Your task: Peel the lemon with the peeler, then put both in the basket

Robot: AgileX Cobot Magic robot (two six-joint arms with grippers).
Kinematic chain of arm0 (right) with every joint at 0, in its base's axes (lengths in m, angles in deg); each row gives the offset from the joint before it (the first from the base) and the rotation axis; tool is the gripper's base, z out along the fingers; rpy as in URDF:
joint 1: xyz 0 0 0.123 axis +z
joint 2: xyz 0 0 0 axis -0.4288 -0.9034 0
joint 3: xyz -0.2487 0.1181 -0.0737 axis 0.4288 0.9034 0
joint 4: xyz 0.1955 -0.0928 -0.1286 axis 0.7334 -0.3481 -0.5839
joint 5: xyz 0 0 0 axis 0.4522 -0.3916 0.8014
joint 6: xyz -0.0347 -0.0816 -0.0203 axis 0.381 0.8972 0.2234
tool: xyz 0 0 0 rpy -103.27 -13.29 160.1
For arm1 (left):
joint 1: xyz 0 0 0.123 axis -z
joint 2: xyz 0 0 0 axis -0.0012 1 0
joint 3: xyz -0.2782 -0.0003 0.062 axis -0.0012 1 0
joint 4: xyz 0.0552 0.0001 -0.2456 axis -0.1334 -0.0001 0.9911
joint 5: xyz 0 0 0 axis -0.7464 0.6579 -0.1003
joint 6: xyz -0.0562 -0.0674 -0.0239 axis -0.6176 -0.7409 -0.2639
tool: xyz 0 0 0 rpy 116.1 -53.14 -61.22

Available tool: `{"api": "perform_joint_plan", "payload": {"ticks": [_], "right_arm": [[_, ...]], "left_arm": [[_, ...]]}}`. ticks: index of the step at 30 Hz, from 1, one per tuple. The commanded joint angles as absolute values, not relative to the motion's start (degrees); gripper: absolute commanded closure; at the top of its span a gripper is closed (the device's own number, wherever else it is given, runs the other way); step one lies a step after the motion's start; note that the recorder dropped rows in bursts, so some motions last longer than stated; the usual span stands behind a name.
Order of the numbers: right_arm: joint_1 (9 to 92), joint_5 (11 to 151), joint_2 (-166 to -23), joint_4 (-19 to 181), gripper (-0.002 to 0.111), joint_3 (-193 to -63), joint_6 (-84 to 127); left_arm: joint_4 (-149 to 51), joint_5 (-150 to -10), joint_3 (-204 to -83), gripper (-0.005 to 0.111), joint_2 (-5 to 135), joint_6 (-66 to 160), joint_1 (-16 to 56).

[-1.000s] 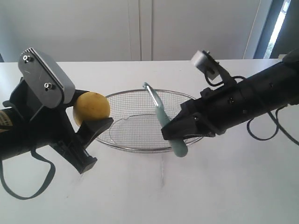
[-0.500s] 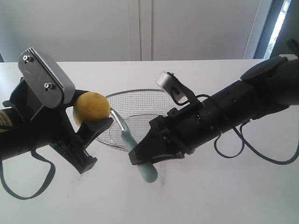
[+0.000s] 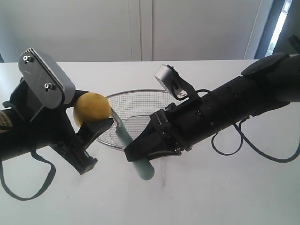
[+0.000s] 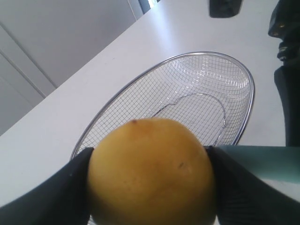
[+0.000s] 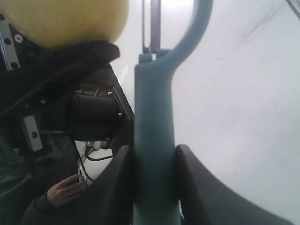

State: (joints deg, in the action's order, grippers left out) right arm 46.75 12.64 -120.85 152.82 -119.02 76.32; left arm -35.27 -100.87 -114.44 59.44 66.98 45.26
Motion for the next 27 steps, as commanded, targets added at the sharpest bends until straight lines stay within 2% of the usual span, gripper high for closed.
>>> {"api": "perform_joint_plan", "payload": {"ticks": [1, 27], "right_arm": [[46.99, 11.56, -120.59, 154.75, 0.108, -119.54, 77.83], [46.99, 11.46, -114.58, 154.41, 0.108, -120.99, 78.85]], "left_arm": [[-35.54, -101.85, -114.34, 0.107, 59.19, 66.74, 45.43], [-35.54, -101.85, -114.34, 0.107, 59.19, 66.74, 45.43]]}}
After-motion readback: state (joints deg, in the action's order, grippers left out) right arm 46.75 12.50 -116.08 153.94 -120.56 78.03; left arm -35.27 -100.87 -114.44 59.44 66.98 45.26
